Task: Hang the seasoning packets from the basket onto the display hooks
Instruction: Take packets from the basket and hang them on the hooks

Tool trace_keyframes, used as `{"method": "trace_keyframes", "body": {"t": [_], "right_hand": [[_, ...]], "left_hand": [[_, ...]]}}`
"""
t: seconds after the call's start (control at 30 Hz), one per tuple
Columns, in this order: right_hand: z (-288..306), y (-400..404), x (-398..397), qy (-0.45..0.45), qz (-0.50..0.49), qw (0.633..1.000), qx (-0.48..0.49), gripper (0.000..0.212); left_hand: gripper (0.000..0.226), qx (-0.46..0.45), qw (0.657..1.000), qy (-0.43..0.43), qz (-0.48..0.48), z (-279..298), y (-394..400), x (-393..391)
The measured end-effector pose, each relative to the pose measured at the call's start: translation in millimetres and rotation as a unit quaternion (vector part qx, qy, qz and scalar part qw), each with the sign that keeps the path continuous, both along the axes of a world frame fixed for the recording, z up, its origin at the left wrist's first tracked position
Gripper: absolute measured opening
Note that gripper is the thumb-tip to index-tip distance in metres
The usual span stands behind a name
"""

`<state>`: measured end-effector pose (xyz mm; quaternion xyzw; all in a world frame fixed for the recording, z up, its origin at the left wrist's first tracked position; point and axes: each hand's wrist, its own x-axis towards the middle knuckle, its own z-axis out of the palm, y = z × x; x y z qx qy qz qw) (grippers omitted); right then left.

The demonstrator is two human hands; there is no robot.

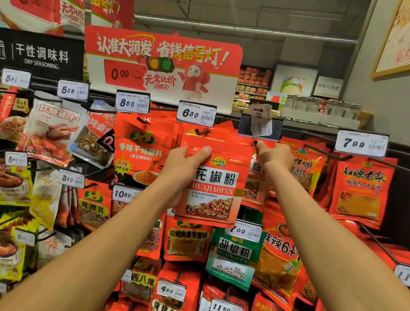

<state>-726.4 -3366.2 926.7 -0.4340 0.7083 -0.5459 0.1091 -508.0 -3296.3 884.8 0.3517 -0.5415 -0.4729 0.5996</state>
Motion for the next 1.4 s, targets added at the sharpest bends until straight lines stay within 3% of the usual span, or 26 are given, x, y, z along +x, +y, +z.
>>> {"method": "trace_keyframes", "body": {"t": [0.13, 0.23, 0.3, 0.37, 0.43, 0.53, 0.8, 0.97, 1.1, 1.27, 1.4], "right_hand": [[-2.0, 2.2, -12.7, 0.007, 0.013, 1.000, 0.006, 0.047], [-16.9, 21.6, -27.4, -0.004, 0.017, 0.994, -0.110, 0.025], [-24.6, 40.1, -34.3, -0.119, 0.106, 0.970, -0.183, 0.017], [-26.6, 59.4, -36.0, -0.238, 0.252, 0.919, -0.186, 0.015], [-23.3, 69.8, -32.4, -0.225, 0.308, 0.911, -0.156, 0.018], [-17.2, 70.5, -25.8, -0.161, 0.278, 0.933, -0.161, 0.019], [-14.6, 61.8, -13.1, -0.143, 0.213, 0.958, -0.125, 0.026], [-19.3, 51.6, -10.3, -0.153, 0.202, 0.960, -0.121, 0.018], [-23.3, 33.0, -10.9, -0.129, 0.144, 0.976, -0.099, 0.016], [-13.0, 0.7, -7.8, -0.092, 0.069, 0.990, -0.075, 0.022], [-8.1, -18.5, -7.7, -0.081, 0.046, 0.995, -0.034, 0.049]], "left_hand": [[0.014, 0.010, 1.000, 0.002, -0.029, 0.7, -5.1, -17.1], [0.013, 0.020, 0.999, 0.011, -0.044, 2.9, -12.1, -34.1], [0.012, 0.028, 0.998, 0.017, -0.053, 6.9, -16.2, -47.0], [0.014, 0.037, 0.997, 0.024, -0.066, 13.3, -19.8, -59.8], [0.021, 0.052, 0.995, 0.038, -0.078, 20.9, -22.3, -70.6], [0.018, 0.061, 0.995, 0.040, -0.061, 30.3, -29.1, -85.8], [0.012, 0.064, 0.997, 0.040, -0.002, 30.3, -46.0, -85.4], [0.022, 0.080, 0.996, -0.009, 0.033, 30.3, -54.3, -90.8], [0.045, 0.085, 0.993, -0.051, 0.059, 28.3, -58.5, -90.8], [0.018, 0.081, 0.989, -0.082, 0.097, 18.8, -65.1, -68.8], [0.008, 0.090, 0.991, -0.061, 0.083, 17.0, -56.5, -52.2]]}}
